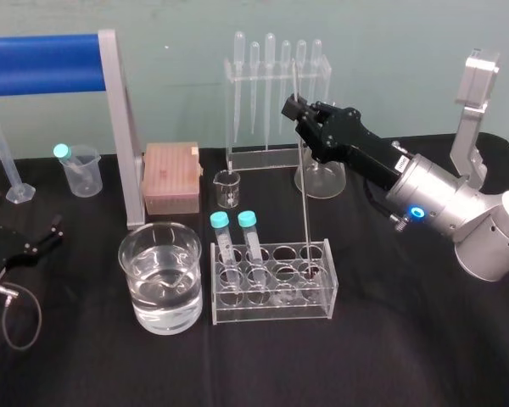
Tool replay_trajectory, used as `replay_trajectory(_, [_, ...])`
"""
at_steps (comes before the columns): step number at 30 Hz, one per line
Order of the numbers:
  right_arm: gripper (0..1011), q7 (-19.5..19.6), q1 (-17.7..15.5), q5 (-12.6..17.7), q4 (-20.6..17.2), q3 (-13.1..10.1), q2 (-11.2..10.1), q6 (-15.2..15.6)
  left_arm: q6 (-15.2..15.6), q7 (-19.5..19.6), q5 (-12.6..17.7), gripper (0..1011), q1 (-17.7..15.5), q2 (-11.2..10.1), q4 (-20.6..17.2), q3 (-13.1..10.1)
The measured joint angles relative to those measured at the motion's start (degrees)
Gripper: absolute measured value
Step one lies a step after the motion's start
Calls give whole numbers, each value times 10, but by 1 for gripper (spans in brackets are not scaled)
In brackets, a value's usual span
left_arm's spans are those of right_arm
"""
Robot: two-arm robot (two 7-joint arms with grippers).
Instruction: Hold the thermometer with one hand and immerse one end into the beaker, then reinsert it into the test tube rack.
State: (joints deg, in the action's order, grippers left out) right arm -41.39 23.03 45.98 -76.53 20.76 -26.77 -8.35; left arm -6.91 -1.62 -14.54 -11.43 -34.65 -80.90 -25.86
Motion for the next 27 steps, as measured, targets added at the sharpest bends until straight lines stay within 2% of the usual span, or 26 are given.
replay_trajectory(12, [57,-13,12,4,26,12,5,14,0,0,0,1008,0,0,0,0])
replay_trajectory(27, [57,-14,12,4,26,13,5,15,0,0,0,1008,0,0,0,0])
